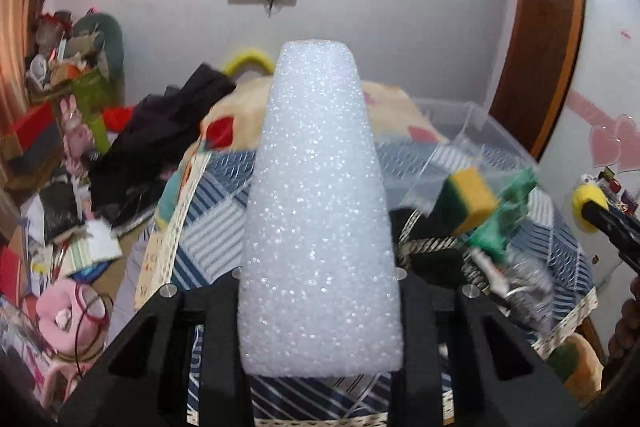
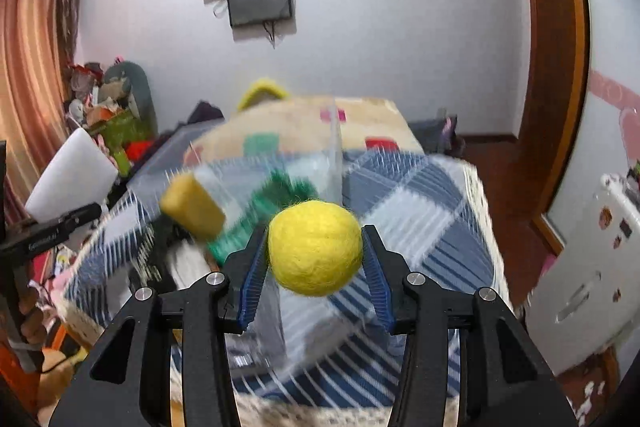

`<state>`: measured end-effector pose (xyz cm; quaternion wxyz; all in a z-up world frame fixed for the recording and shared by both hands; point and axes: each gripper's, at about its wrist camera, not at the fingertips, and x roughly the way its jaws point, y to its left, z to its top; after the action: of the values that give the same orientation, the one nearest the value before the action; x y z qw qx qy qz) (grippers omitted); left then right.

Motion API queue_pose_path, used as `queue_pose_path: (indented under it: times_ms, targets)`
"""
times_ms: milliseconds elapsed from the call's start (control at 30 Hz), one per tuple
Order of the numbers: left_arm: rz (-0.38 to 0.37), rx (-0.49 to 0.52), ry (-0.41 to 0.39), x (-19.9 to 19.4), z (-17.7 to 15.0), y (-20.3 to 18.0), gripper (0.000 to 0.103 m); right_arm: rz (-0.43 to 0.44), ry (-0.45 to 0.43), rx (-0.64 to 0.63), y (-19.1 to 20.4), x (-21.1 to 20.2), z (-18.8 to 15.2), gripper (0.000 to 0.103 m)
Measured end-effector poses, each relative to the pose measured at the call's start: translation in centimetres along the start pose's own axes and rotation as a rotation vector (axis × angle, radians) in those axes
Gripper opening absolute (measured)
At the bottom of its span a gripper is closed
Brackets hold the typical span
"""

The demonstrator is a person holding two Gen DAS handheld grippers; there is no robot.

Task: Organize soft objects
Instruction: 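Drop the foam block into the box with left tool while right drops ball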

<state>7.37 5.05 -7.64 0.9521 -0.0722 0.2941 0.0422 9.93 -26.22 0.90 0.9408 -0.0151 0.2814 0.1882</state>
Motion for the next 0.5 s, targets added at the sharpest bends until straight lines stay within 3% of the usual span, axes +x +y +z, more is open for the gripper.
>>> queue_pose_path:
  times_ms: [267, 500]
  targets:
    - [-0.047, 0.031, -0.066, -0.3, 4.0, -1.5, 0.03, 0.035, -0.111, -0.033, 1.3, 0.6, 3.7, 0.043]
    - [-0.077, 0.057, -0.057, 2.0, 6.6, -1.8, 0.03, 0.052, -0.132, -0.041, 2.2, 2.9, 5.4, 0.043]
